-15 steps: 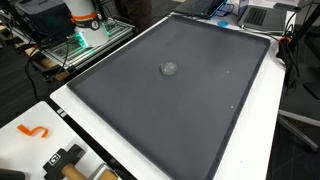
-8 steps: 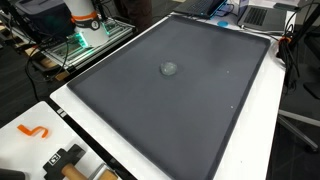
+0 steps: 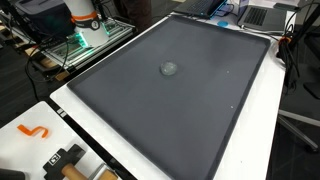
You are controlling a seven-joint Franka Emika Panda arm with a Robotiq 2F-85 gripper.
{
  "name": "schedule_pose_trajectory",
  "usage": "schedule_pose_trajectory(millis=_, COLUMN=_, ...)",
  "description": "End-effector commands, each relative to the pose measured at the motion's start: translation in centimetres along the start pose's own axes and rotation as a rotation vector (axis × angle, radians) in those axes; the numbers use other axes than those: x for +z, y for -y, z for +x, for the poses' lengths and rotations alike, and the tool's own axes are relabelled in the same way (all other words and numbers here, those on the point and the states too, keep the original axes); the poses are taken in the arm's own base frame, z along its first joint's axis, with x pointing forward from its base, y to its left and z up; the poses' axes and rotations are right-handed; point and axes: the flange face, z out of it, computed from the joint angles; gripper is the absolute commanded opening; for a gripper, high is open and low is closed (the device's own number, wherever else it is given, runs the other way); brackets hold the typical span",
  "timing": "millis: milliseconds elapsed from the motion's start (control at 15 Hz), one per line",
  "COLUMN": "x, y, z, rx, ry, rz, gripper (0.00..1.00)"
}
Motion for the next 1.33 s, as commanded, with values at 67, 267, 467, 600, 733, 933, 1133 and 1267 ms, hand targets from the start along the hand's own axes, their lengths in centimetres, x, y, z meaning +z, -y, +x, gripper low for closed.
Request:
schedule_pose_trajectory(millis=67, x=-0.1, y=-0.1, z=0.5, rx=-0.014, ry=-0.014, rz=-0.005, gripper=0.03)
schedule_pose_trajectory(millis=267, x=-1.0, y=0.2, z=1.1, rx=-0.039, ry=-0.027, rz=-0.025, gripper=0.03)
schedule_pose_trajectory(millis=467, x=-1.6, y=1.3, z=4.4, rx=-0.123, ry=-0.051, rz=-0.034, gripper=0.03)
schedule_pose_trajectory(millis=600, x=-1.7, y=3.0, z=7.9, rx=-0.211, ry=-0.082, rz=-0.041, gripper=0.03)
schedule_pose_trajectory(millis=733, x=-0.8, y=4.8, z=12.2, rx=-0.309, ry=-0.100, rz=-0.031, gripper=0.03)
schedule_pose_trajectory(millis=933, x=0.5, y=6.5, z=12.0, rx=-0.442, ry=-0.085, rz=0.013, gripper=0.03)
schedule_pose_trajectory(millis=1133, x=1.2, y=6.8, z=12.7, rx=-0.448, ry=-0.058, rz=0.004, gripper=0.13)
schedule_pose_trajectory(millis=1267, x=1.3, y=6.9, z=12.2, rx=-0.486, ry=-0.041, rz=0.018, gripper=0.13)
